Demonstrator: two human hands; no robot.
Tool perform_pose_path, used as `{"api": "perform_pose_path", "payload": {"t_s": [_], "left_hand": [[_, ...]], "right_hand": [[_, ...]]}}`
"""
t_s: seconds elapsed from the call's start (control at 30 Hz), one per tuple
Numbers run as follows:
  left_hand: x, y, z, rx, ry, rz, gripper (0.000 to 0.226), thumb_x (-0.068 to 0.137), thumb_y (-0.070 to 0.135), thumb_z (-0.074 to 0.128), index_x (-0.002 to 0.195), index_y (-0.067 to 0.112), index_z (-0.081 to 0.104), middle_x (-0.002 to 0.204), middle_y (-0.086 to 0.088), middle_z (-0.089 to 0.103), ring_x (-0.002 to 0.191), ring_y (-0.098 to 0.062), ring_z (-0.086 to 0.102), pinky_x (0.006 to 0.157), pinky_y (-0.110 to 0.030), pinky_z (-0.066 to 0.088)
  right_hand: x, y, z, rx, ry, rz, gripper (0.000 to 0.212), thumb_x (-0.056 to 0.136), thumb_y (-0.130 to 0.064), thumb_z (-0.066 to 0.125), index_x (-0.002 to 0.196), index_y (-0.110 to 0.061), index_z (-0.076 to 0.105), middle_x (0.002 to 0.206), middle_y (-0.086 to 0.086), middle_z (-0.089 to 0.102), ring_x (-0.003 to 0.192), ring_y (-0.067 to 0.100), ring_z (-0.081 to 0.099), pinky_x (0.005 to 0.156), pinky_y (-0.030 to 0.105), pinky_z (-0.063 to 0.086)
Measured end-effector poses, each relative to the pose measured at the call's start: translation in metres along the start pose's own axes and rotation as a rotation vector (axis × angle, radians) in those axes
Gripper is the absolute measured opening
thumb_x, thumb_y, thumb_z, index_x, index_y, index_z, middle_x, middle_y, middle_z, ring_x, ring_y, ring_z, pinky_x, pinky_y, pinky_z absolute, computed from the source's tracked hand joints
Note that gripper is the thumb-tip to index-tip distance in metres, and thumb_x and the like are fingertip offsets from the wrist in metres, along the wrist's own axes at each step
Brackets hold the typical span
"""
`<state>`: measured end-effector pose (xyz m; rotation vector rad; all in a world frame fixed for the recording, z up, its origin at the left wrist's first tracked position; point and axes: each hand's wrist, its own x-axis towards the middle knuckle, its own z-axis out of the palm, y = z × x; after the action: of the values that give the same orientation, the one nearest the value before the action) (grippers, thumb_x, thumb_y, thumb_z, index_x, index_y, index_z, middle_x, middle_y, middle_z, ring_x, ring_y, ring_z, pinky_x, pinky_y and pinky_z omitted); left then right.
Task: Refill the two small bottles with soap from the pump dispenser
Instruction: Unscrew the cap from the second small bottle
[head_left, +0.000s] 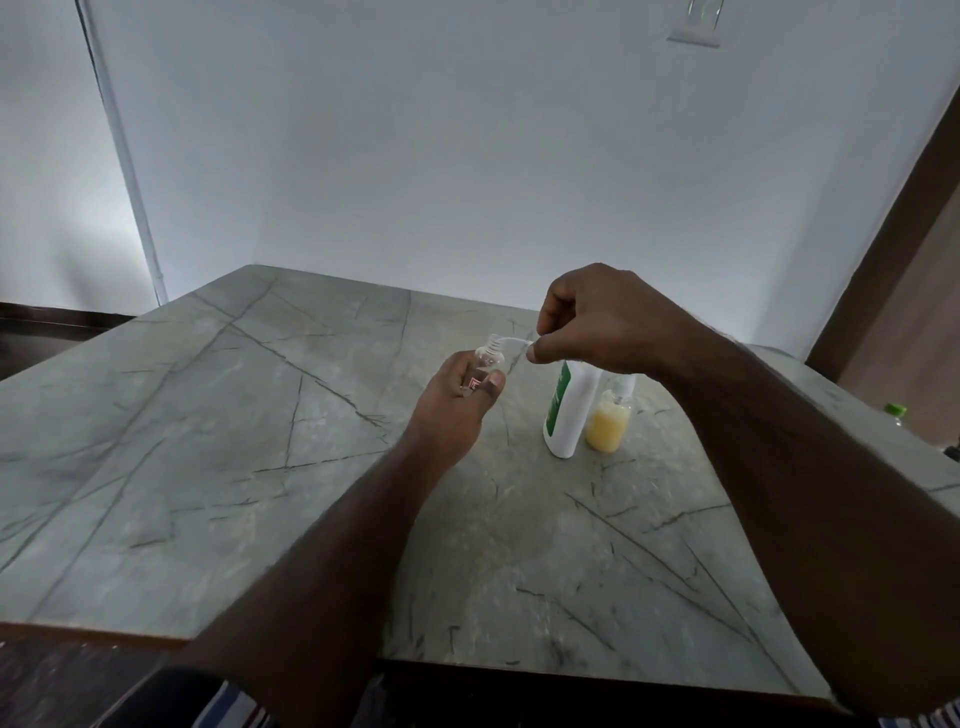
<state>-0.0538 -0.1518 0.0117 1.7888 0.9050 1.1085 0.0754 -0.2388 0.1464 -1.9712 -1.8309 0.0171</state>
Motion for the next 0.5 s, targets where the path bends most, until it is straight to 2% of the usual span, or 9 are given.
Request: {"api": "perform_pose_path", "payload": {"t_s": [0.1, 0.23, 0.37, 0.5], "left_hand": [[0.0, 0.0, -0.002, -0.044, 0.047, -0.011, 0.022, 0.101, 0.033, 0.054, 0.116, 0.016, 0.057, 0.091, 0.005, 0.06, 0.075, -0.009, 0.053, 0.063, -0.025, 0.041], [-0.002, 0.001, -0.003, -0.09, 0.05, -0.024, 0.022, 0.1, 0.032, 0.057, 0.115, 0.016, 0.06, 0.097, 0.001, 0.065, 0.084, -0.013, 0.058, 0.068, -0.027, 0.045], [-0.004, 0.001, -0.003, -0.097, 0.022, -0.029, 0.023, 0.099, 0.033, 0.058, 0.115, 0.016, 0.06, 0.103, -0.002, 0.066, 0.096, -0.019, 0.062, 0.076, -0.028, 0.047], [-0.005, 0.0, -0.003, -0.052, 0.01, -0.04, 0.032, 0.099, 0.035, 0.058, 0.126, 0.019, 0.054, 0.111, 0.005, 0.064, 0.1, -0.013, 0.062, 0.075, -0.021, 0.046]], "right_hand": [[-0.004, 0.006, 0.005, 0.028, -0.009, 0.039, 0.023, 0.068, -0.03, 0.082, 0.083, -0.02, 0.068, 0.076, -0.007, 0.069, 0.076, 0.009, 0.064, 0.066, 0.028, 0.052], [-0.012, 0.015, 0.032, 0.156, -0.004, 0.102, 0.042, 0.068, -0.029, 0.083, 0.103, -0.022, 0.06, 0.081, -0.004, 0.072, 0.077, 0.01, 0.069, 0.074, 0.032, 0.055], [-0.023, 0.018, 0.067, 0.229, 0.047, 0.127, 0.041, 0.075, -0.027, 0.08, 0.108, -0.019, 0.057, 0.083, -0.003, 0.075, 0.074, 0.005, 0.067, 0.063, 0.02, 0.048], [-0.029, 0.023, 0.095, 0.194, 0.033, 0.148, 0.041, 0.077, -0.028, 0.079, 0.111, -0.017, 0.058, 0.094, 0.0, 0.072, 0.076, 0.01, 0.064, 0.057, 0.015, 0.041]]}}
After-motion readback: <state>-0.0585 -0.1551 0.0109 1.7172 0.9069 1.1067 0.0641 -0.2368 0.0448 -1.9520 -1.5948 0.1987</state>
